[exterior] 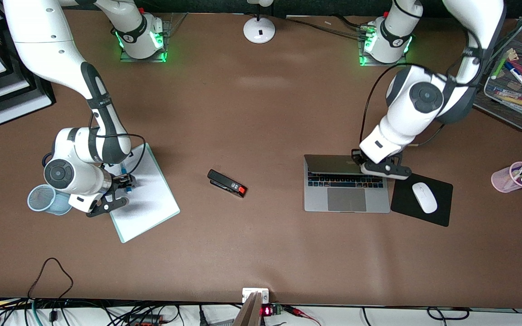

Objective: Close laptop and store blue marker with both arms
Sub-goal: 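Grasp the blue marker with the right gripper while the left gripper pushes the lid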

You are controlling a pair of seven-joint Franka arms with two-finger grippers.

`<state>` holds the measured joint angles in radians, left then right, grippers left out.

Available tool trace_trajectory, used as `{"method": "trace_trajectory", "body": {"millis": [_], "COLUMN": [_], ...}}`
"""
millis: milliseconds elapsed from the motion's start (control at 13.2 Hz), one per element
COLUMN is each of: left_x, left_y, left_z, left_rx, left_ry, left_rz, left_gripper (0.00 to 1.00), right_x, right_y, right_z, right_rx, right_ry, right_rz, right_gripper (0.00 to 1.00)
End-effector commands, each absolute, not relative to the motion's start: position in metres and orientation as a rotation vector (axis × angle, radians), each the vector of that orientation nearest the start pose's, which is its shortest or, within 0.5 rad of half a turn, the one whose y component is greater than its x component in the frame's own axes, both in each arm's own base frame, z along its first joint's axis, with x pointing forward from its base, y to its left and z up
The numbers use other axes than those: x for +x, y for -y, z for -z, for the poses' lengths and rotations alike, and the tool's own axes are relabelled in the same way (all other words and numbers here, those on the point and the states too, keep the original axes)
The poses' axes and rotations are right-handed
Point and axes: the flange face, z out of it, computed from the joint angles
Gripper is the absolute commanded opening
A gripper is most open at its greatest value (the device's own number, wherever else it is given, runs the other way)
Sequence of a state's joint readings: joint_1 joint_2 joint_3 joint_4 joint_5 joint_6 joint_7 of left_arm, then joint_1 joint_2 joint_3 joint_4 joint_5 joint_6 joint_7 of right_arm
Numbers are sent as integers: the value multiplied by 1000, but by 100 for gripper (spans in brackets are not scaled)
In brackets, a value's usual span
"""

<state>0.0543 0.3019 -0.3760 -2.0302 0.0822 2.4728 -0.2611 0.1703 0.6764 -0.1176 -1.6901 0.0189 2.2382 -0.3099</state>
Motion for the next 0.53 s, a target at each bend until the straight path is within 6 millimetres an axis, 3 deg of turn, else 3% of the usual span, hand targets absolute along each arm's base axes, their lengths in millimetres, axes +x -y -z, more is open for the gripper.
{"method": "trace_trajectory", "body": {"millis": [0, 151, 454], "left_x": [604, 612, 631], "left_y": [174, 171, 172], "left_z": [-304, -285, -268], "left_rx": [-3208, -3190, -3215], "left_ry": [-158, -195, -175], "left_rz": [294, 331, 357], "left_gripper": [0, 0, 0], "right_x": [661, 660, 658], "right_y": [-44, -45, -45], "right_z": [-191, -189, -180], "right_rx": [-3108, -3106, -3104], "right_ry": [593, 595, 597], "right_rz": [-200, -207, -227], "right_gripper": [69, 61, 54]}}
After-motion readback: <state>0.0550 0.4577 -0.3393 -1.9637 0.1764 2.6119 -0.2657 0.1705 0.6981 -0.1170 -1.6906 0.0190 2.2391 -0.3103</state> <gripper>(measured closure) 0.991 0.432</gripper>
